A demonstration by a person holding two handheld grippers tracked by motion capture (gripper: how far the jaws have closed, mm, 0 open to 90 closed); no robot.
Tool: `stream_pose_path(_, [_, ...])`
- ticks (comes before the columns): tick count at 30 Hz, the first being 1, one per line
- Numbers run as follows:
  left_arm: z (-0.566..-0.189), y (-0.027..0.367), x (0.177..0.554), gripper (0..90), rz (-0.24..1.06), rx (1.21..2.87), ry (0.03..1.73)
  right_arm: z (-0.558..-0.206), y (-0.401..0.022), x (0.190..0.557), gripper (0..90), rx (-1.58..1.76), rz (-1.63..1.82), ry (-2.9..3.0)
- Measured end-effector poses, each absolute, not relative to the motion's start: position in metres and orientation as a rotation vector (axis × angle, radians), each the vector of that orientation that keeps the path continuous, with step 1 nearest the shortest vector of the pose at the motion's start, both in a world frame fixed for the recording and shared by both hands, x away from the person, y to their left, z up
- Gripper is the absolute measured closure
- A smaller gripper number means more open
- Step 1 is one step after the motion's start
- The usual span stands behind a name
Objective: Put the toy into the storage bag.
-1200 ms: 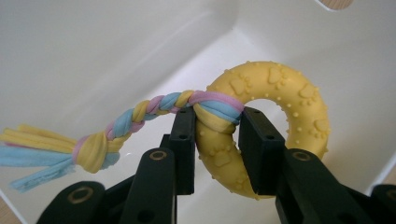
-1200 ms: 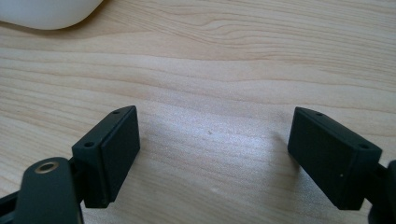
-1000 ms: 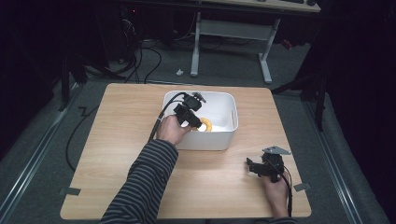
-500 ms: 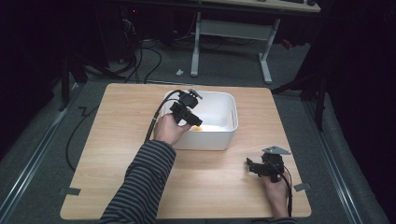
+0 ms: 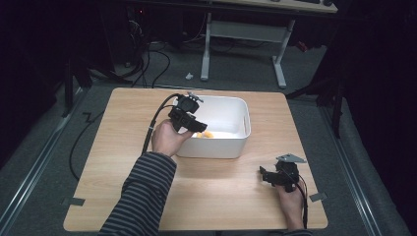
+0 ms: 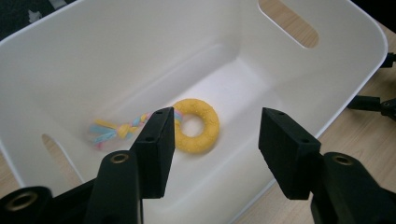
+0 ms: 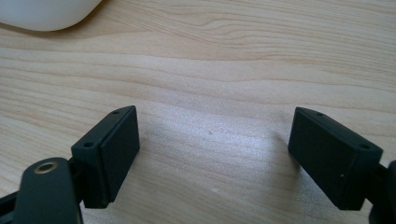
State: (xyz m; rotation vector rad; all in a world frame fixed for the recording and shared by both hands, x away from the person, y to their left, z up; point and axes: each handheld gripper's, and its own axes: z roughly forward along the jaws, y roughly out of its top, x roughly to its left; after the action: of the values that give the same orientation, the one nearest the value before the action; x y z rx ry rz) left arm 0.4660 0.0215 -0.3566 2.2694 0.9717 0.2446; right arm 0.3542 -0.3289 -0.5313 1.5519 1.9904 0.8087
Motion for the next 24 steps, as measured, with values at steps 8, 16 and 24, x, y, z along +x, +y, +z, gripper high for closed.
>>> stream_pose_path(8, [-0.353, 0.045, 0.46, 44.6, 0.208, 2.183, 1.009, -0.531, -0.329, 0.354, 16.6, 1.551, 0.809, 1.991])
stream_pose_path(16, [-0.351, 0.068, 0.452, 44.5, 0.242, 2.139, 1.037, -0.531, -0.329, 0.354, 16.7, 1.552, 0.808, 1.991])
stream_pose_path(24, [-0.349, 0.091, 0.44, 43.6, 0.319, 2.127, 1.075, -0.531, -0.329, 0.354, 16.6, 1.55, 0.808, 1.99])
